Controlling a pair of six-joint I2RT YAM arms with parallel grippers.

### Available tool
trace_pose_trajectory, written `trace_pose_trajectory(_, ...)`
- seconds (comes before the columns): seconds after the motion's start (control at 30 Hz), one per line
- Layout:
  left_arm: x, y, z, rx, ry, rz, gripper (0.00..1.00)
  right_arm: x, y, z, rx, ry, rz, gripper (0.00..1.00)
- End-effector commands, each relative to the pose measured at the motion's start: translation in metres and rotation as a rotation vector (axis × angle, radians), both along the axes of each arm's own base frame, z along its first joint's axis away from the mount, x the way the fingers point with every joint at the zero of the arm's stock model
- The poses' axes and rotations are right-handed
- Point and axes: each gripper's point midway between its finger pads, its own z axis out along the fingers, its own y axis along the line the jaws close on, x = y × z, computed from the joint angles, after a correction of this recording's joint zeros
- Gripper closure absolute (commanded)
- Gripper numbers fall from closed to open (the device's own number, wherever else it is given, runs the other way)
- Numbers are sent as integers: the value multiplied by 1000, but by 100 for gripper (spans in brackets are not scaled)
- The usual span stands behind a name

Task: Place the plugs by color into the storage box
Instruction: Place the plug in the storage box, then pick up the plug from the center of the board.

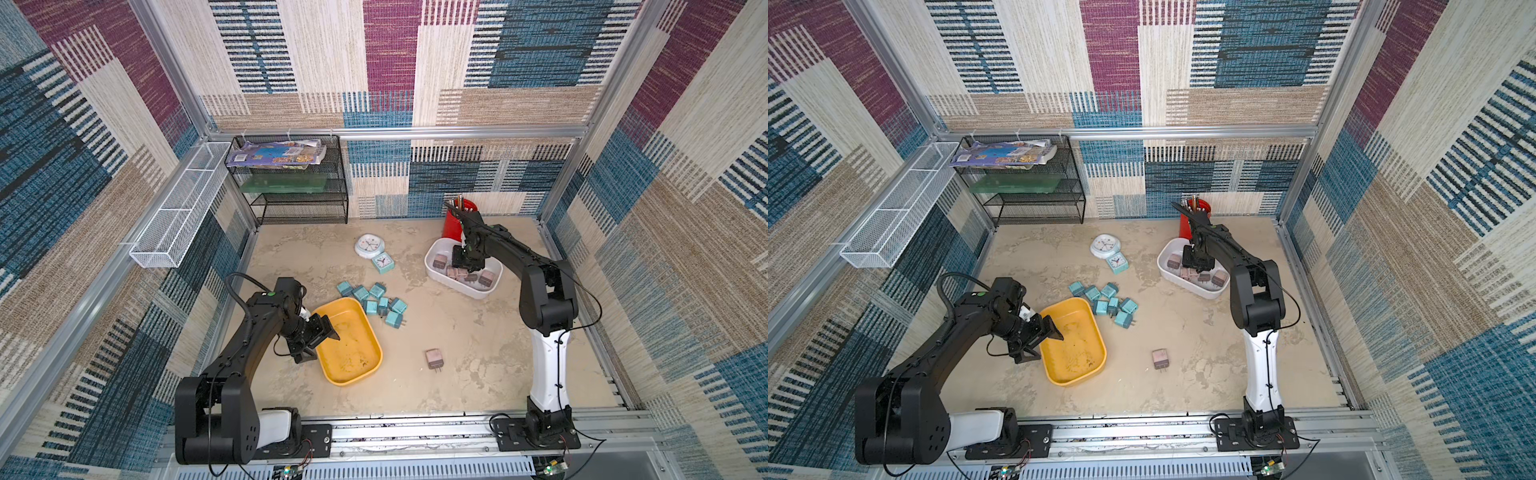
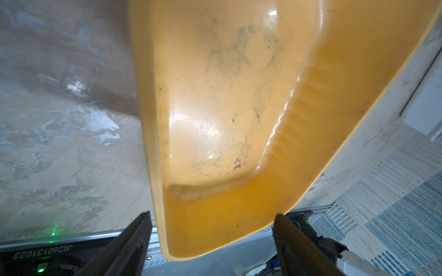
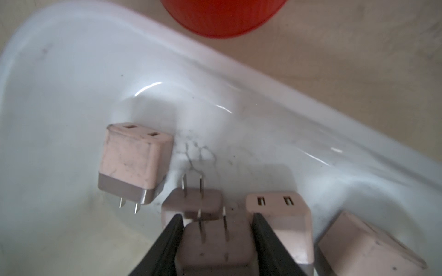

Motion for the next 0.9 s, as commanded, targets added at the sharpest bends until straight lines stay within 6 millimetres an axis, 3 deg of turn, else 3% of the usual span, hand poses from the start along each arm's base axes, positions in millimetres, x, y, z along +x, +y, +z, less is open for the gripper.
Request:
trace_pose_trajectory(0.0,2,2,3,10,-9,-3,17,-13,-1,-7,-28,57,-5,35)
trace_pose_trajectory(0.07,4,2,6,15,-23,-5,17,-17,0,9,-41,36,-4,25)
trace_pose_trajectory(0.2,6,3,8,19,-34,-7,17,-32,-2,49,-47,-20,-16,16)
trace_pose_trajectory(0.33,5,3,8,20,-37,-7,17,-69,8,89,-37,-66,-7,15)
trace_pose_trajectory(0.4,4,3,7,22,-33,-9,17,-94,22,98,-19,-62,25,14)
trace_pose_trajectory(0.5,3,4,6,22,-31,-11,17,-138,49,96,-13,-29,96,14)
trace_pose_trajectory(0.67,1,4,5,23,-32,-12,18,-208,93,69,19,56,175,13)
trace_pose_trajectory(0.87,-5,3,3,18,-29,-16,17,-262,127,27,36,146,237,12)
